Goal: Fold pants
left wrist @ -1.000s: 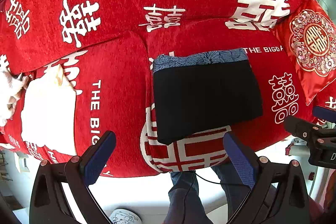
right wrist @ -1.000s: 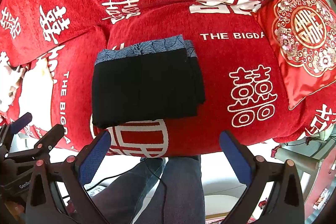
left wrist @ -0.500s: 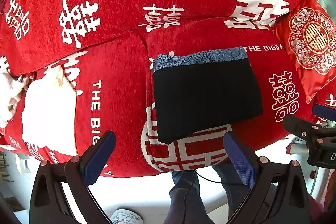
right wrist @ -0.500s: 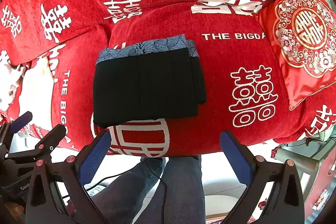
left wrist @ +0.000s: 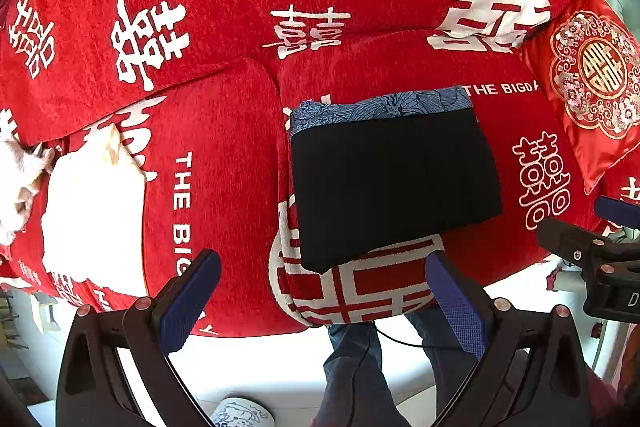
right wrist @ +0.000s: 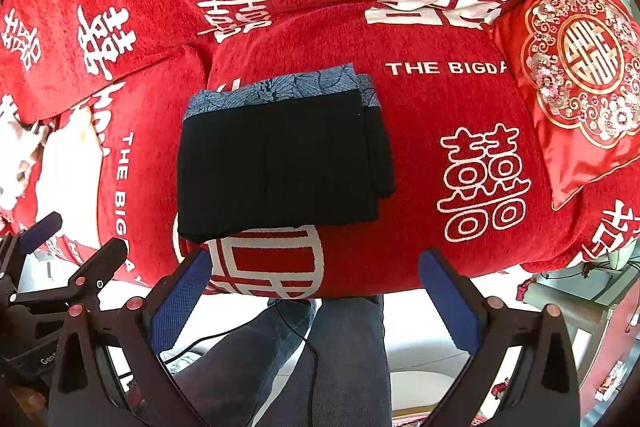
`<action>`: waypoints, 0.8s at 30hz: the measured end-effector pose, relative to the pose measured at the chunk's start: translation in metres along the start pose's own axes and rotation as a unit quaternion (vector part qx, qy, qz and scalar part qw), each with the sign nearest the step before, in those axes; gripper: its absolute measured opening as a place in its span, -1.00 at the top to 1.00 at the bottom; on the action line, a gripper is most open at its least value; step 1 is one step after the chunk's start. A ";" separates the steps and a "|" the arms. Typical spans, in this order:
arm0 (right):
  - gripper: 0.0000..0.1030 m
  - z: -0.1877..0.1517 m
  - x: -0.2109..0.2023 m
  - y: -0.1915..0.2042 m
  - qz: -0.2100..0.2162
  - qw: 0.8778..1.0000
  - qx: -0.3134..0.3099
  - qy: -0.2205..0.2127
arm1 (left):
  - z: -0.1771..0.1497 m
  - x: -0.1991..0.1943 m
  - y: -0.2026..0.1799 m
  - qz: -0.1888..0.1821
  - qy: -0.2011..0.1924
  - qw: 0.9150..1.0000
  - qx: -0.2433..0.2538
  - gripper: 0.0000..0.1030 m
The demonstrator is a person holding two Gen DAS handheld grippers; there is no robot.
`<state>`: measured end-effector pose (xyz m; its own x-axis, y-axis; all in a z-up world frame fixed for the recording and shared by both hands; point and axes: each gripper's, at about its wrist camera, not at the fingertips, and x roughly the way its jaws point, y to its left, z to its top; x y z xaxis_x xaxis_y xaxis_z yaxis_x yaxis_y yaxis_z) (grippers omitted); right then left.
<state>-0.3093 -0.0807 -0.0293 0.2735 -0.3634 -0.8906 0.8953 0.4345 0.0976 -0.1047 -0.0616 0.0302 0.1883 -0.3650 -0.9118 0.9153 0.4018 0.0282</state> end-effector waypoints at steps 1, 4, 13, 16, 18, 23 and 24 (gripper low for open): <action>-1.00 0.000 0.000 0.000 0.000 1.000 0.000 0.000 | 0.000 0.000 0.000 0.000 0.000 1.000 0.001 -0.99; -1.00 -0.001 0.001 0.001 0.000 1.000 0.001 0.000 | 0.001 0.001 0.000 0.002 0.001 1.000 0.006 -0.99; -1.00 -0.001 0.001 0.002 0.000 1.000 0.001 0.000 | 0.004 -0.001 -0.001 0.003 0.000 1.000 0.017 -0.99; -1.00 -0.004 0.002 0.004 -0.001 1.000 0.001 0.001 | 0.005 -0.001 -0.001 -0.001 -0.001 1.000 0.020 -0.99; -1.00 -0.004 0.002 0.004 -0.001 1.000 0.001 0.001 | 0.005 -0.001 -0.001 -0.003 -0.002 1.000 0.021 -0.99; -1.00 -0.002 0.002 0.004 -0.001 1.000 0.001 0.001 | 0.006 -0.002 0.002 -0.010 -0.006 1.000 0.014 -0.99; -1.00 -0.002 0.002 0.004 -0.001 1.000 0.001 0.001 | 0.006 -0.002 0.003 -0.013 -0.006 1.000 0.013 -0.99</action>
<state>-0.3059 -0.0780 -0.0314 0.2713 -0.3631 -0.8914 0.8969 0.4315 0.0972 -0.1005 -0.0649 0.0347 0.1694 -0.3856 -0.9070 0.9286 0.3706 0.0158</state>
